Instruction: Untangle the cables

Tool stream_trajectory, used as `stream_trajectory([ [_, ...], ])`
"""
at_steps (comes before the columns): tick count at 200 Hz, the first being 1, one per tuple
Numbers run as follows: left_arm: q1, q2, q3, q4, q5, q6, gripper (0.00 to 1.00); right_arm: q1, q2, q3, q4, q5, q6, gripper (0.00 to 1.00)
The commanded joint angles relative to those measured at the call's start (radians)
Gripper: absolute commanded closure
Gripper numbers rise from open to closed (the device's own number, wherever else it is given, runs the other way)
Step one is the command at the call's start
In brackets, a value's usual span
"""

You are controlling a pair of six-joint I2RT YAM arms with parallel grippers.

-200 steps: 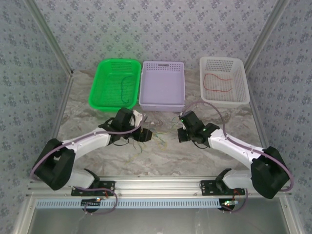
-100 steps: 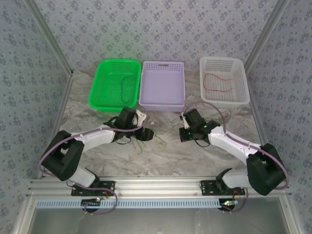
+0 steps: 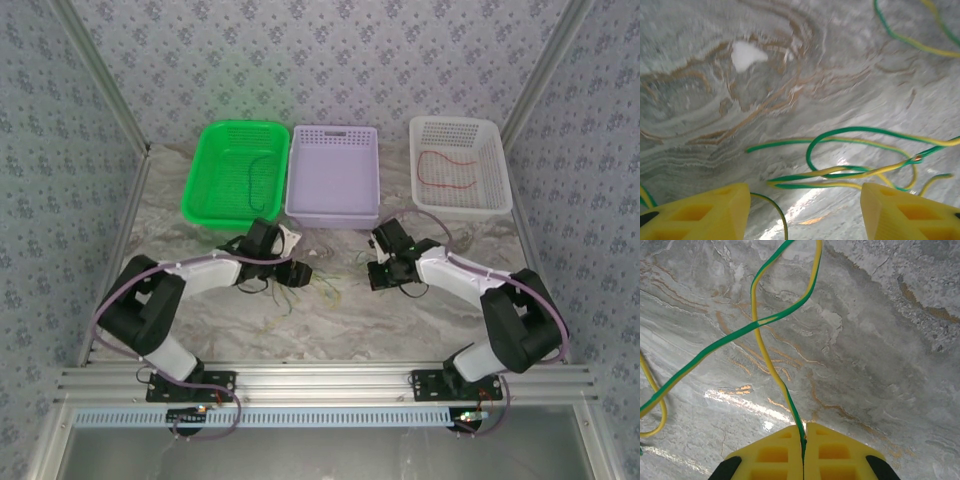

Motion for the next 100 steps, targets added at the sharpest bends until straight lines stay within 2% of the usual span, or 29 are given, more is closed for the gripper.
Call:
stream_trajectory([
  [1,0.002,0.026,0.031,0.000,0.040,0.041,0.40,-0.004,0.016,0.029,-0.031,0.006,-0.014,1.00],
  [31,-0.001,0.046,0.045,0.002,0.050,0.070,0.40,-0.010,0.018,0.032,-0.039,0.000,-0.020,1.00],
  [100,-0.034,0.128,0.113,-0.035,-0.047,0.128,0.39,-0.026,0.016,0.032,-0.041,-0.034,-0.023,1.00],
])
